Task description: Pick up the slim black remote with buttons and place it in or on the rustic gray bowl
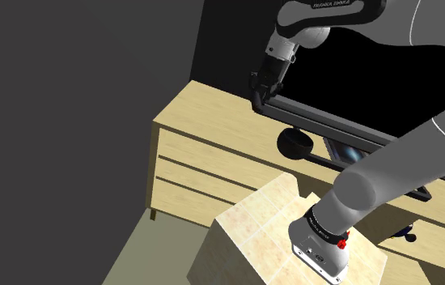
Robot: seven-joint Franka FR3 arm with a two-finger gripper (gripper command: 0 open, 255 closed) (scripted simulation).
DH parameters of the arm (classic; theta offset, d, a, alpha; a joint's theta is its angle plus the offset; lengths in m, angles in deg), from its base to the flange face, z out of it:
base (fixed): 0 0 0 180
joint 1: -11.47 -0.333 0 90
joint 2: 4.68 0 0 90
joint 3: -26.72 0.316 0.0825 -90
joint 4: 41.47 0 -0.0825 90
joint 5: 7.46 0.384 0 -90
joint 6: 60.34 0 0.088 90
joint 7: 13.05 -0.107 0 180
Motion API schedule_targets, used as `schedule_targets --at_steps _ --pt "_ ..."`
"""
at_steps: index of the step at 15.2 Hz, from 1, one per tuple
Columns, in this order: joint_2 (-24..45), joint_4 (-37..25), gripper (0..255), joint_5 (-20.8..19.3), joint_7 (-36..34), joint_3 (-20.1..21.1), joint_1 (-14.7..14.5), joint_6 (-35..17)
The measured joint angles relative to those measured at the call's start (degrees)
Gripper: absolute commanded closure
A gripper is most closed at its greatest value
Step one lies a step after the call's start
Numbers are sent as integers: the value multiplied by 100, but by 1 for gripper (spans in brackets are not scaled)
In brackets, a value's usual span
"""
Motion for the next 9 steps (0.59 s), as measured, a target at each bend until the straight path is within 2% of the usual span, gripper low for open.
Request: schedule_targets --at_steps 3,7,9 --pt "-667 703 255 -38 410 67 314 7" --pt "-1326 1210 255 -203 478 -387 739 239" --pt "-1711 1567 255 -304 602 -512 848 284"
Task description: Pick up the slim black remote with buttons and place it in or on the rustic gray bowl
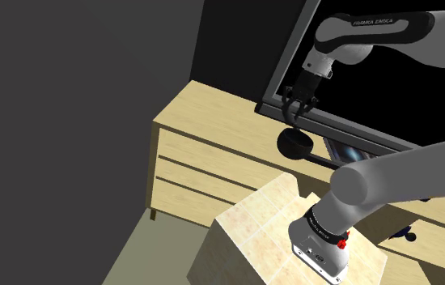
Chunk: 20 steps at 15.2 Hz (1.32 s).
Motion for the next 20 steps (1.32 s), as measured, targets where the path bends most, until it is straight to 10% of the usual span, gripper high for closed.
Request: schedule_targets --at_steps 20 --pt "-805 1409 255 -478 623 -503 399 -569"
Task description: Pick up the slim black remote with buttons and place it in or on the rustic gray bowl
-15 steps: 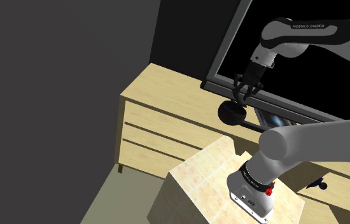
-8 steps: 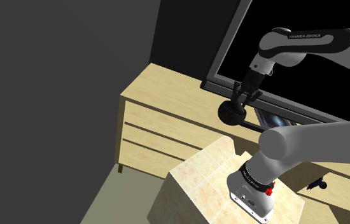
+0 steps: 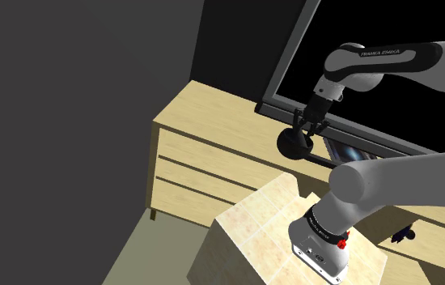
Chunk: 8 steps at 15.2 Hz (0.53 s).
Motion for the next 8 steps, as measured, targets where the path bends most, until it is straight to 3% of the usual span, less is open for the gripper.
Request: schedule_targets --at_steps 3,4,8 --pt "1 2 255 2 -2 3 0 -3" --pt "1 3 0 2 -2 3 0 -6" --pt "17 21 0 -3 1 0 2 -11"
